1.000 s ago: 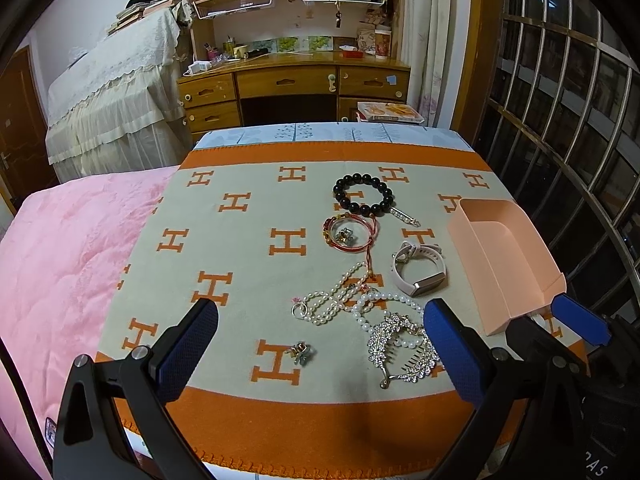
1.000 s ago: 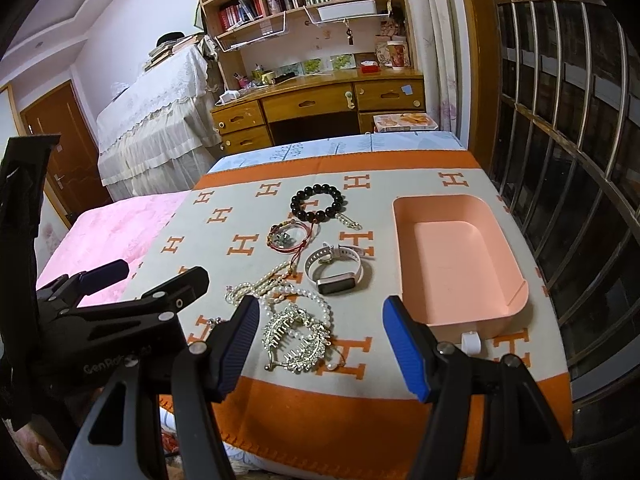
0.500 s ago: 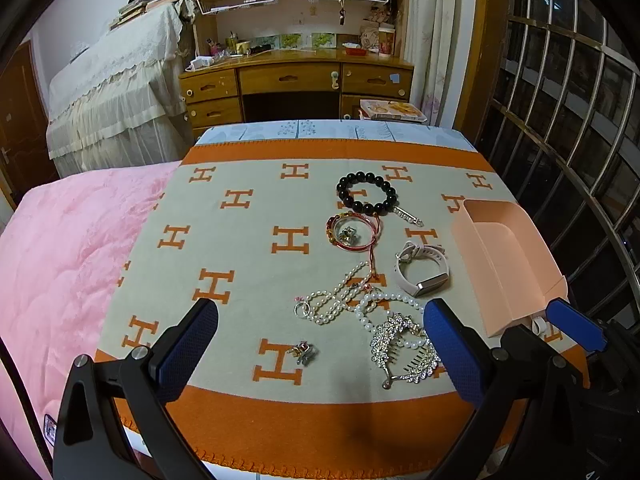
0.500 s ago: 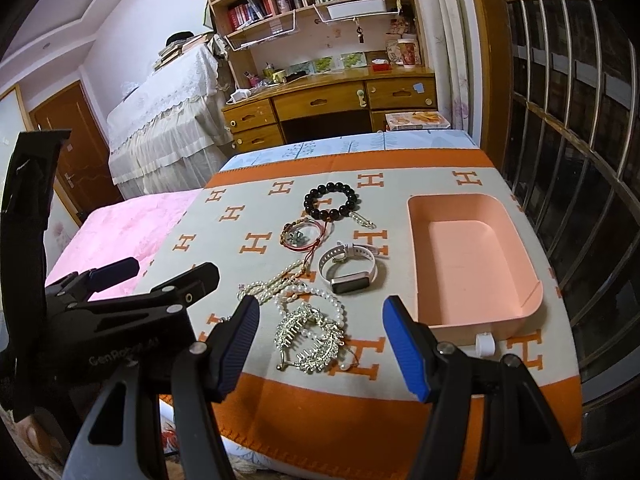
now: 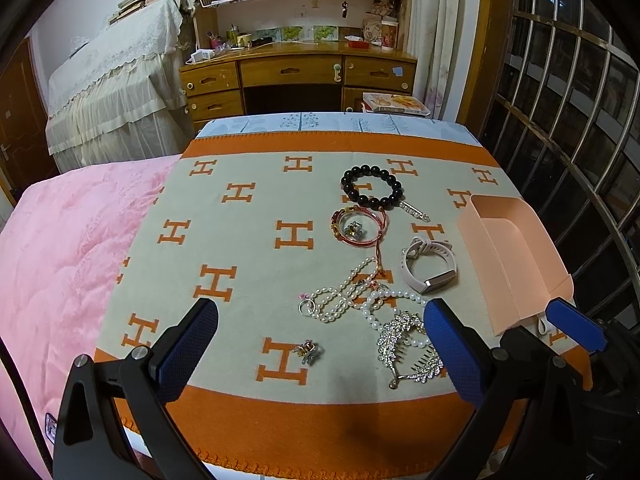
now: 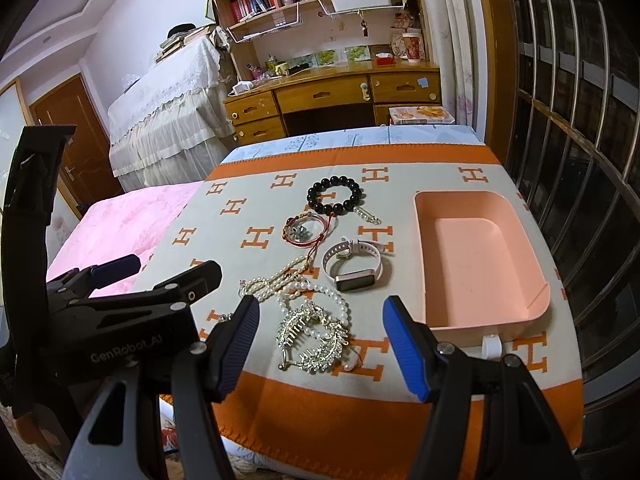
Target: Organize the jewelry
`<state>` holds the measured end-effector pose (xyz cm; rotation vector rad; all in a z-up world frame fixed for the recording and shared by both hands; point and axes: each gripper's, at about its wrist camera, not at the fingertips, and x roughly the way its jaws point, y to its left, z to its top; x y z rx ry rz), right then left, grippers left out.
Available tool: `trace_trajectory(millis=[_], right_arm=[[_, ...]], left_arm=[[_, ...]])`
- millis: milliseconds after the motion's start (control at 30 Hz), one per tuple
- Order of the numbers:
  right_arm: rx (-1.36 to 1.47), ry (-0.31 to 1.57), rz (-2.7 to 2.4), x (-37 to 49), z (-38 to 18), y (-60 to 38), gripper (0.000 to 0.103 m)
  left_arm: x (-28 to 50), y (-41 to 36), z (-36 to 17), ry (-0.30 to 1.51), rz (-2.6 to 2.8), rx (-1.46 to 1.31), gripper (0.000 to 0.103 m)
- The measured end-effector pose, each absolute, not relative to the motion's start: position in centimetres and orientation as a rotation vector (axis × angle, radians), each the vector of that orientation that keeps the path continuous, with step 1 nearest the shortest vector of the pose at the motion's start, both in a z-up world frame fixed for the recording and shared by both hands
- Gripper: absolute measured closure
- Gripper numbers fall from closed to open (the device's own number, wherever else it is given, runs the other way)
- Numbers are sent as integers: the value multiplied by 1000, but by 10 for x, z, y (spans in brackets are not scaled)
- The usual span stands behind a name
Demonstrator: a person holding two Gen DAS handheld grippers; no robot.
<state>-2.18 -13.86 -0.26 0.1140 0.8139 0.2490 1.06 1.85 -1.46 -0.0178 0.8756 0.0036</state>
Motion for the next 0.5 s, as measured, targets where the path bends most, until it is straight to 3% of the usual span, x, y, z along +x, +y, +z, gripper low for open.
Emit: trace_trajectory(millis=[500], right_arm=[[-5,778,264,-2,15,-125,38]], left_arm=[[37,24,-5,871,-27,20,1]])
